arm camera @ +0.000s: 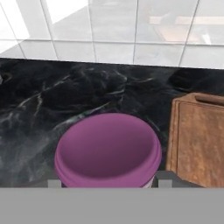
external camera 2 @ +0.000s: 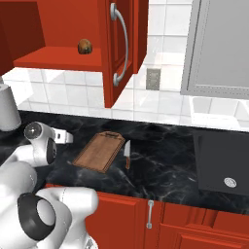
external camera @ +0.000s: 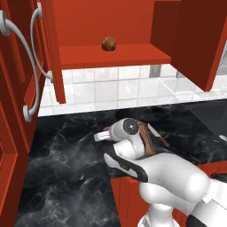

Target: Pick the bread, place it on the cutting board, pick the jam, place it on the counter, and close the cabinet.

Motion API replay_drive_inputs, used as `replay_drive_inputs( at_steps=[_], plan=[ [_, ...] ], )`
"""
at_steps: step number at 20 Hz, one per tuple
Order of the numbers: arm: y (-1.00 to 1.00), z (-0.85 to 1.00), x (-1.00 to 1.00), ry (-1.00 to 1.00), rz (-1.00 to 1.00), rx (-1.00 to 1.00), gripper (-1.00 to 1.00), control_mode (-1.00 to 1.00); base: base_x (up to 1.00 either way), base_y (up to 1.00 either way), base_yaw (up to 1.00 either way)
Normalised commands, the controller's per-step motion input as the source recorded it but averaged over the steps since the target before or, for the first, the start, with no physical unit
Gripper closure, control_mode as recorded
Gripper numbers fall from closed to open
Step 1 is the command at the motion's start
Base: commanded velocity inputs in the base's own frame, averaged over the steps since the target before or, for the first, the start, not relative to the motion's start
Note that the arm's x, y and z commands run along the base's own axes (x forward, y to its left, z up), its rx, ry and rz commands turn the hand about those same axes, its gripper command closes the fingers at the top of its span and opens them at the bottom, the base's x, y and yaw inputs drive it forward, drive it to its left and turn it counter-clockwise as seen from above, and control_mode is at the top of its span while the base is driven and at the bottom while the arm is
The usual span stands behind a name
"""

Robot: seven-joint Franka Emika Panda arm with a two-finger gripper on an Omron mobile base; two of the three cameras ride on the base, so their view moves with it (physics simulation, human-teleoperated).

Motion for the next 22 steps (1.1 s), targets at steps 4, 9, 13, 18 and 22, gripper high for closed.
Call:
replay_drive_inputs(
  at_steps=[4, 9, 13, 18, 22],
  plan=[
    [0.0, -0.23, 0.07, 0.0, 0.01, 0.0, 1.0, -1.0, 0.0, 0.0, 0.0],
    [0.01, -0.24, 0.05, 0.0, 0.0, 0.0, 1.0, -1.0, 0.0, 0.0, 0.0],
    [0.01, -0.2, 0.05, 0.0, 0.0, 0.0, 1.0, -1.0, 0.0, 0.0, 0.0],
    [0.0, -0.18, 0.08, 0.0, 0.0, 0.0, 1.0, -1.0, 0.0, 0.0, 0.0],
    [0.0, -0.14, 0.07, 0.0, 0.0, 0.0, 1.0, -1.0, 0.0, 0.0, 0.0]
  ],
)
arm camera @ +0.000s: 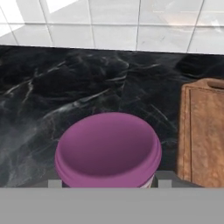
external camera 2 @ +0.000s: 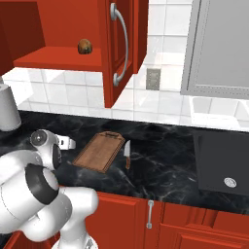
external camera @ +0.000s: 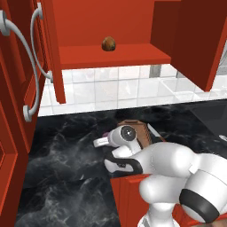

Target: Pick the bread, place it on the cutting board, pick the jam, place it on the counter, and close the cabinet.

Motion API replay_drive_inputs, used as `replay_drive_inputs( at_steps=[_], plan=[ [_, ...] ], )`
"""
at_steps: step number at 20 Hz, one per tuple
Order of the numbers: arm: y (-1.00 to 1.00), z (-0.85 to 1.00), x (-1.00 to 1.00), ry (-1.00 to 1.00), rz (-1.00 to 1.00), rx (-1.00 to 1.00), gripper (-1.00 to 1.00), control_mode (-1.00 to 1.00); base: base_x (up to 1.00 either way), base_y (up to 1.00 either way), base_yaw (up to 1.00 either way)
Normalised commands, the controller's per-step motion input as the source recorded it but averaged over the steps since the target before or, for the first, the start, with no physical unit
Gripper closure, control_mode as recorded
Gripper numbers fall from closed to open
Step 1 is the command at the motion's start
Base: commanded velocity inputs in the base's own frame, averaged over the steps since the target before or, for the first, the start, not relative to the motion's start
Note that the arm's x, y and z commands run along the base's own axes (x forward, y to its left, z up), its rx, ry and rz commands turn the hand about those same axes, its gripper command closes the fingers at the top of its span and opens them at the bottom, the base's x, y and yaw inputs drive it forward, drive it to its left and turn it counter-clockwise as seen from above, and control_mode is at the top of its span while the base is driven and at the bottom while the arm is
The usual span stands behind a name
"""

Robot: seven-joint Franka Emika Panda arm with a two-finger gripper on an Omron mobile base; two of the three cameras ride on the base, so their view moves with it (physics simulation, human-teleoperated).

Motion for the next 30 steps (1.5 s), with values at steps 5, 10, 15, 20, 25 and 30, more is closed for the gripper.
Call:
replay_drive_inputs(
  at_steps=[5, 10, 15, 20, 25, 30],
  plan=[
    [0.0, -0.12, 0.05, 0.0, 0.0, 0.0, 1.0, -1.0, 0.0, 0.0, 0.0],
    [0.0, -0.11, 0.0, 0.0, 0.0, 0.0, 1.0, -1.0, 0.0, 0.0, 0.0],
    [0.0, -0.16, 0.0, 0.0, 0.0, 0.0, 1.0, -1.0, 0.0, 0.0, 0.0],
    [0.0, -0.14, 0.0, 0.01, 0.0, 0.0, 1.0, -1.0, 0.0, 0.0, 0.0],
    [0.0, -0.21, 0.0, 0.0, 0.0, 0.0, 1.0, -1.0, 0.0, 0.0, 0.0],
    [0.0, -0.26, 0.0, 0.0, 0.0, 0.0, 1.0, -1.0, 0.0, 0.0, 0.0]
  ],
)
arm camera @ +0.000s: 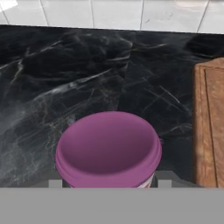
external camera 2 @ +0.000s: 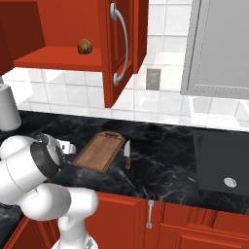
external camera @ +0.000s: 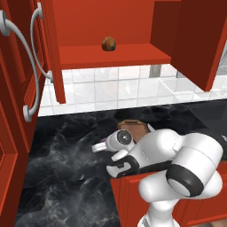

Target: Pick the bread, place it on the cutting board, pick the jam, place it on the counter, and close the cabinet.

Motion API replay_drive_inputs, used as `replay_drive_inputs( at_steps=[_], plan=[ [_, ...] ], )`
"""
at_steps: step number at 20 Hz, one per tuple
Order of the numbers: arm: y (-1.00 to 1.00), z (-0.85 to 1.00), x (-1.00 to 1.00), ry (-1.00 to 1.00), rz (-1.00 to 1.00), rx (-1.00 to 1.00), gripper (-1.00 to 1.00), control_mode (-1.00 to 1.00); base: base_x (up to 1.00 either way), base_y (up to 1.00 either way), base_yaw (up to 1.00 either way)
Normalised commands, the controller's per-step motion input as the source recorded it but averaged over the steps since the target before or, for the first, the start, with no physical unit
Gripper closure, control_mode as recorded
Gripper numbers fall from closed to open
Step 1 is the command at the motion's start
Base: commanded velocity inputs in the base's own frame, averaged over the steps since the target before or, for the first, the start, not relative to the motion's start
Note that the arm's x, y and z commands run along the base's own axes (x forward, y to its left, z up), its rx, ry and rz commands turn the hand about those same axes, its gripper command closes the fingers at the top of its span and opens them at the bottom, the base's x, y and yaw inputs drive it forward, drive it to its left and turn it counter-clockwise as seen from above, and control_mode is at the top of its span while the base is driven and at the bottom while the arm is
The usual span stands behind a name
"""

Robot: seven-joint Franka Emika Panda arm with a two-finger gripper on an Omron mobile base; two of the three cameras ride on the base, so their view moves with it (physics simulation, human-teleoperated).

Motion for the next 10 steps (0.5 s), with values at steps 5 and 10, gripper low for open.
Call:
replay_drive_inputs(
  at_steps=[5, 10],
  plan=[
    [0.0, -0.25, 0.0, 0.0, 0.0, 0.0, 1.0, -1.0, 0.0, 0.0, 0.0],
    [0.0, -0.23, 0.0, 0.0, 0.0, 0.0, 1.0, -1.0, 0.0, 0.0, 0.0]
  ],
)
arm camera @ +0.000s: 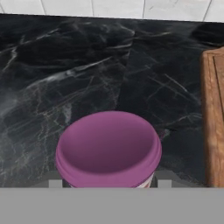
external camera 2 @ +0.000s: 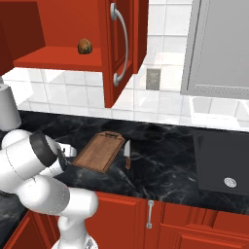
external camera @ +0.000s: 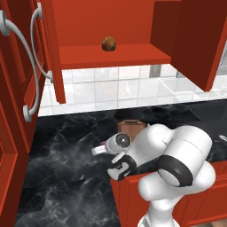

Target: Pick the bread, place it on the cutting board, pick the jam, place it on the counter, and close the cabinet.

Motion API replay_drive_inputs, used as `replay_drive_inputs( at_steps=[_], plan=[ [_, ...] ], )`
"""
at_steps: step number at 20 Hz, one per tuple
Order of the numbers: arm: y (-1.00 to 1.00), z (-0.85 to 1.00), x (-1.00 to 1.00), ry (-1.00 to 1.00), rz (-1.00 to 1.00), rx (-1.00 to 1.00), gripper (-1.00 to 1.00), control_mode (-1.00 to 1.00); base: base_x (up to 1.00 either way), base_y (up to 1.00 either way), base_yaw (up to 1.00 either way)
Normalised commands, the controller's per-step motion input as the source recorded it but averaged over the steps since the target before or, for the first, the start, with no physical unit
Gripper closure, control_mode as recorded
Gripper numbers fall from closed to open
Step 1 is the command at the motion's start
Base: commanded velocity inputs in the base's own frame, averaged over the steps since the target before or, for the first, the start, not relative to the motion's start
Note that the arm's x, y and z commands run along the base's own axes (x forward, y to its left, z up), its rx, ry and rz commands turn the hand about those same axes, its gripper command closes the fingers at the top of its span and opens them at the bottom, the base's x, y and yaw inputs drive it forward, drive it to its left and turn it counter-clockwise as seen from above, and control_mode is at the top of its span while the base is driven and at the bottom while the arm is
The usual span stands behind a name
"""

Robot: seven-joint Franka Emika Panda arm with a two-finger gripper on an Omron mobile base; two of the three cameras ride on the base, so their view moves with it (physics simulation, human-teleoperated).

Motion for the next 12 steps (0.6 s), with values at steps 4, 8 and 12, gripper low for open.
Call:
replay_drive_inputs(
  at_steps=[4, 8, 12],
  plan=[
    [0.0, -0.21, 0.0, 0.0, 0.0, 0.0, 1.0, -1.0, 0.0, 0.0, 0.0],
    [0.0, -0.15, 0.0, 0.0, 0.0, 0.0, 1.0, -1.0, 0.0, 0.0, 0.0],
    [0.0, -0.12, 0.0, 0.0, 0.0, 0.0, 1.0, -1.0, 0.0, 0.0, 0.0]
  ],
)
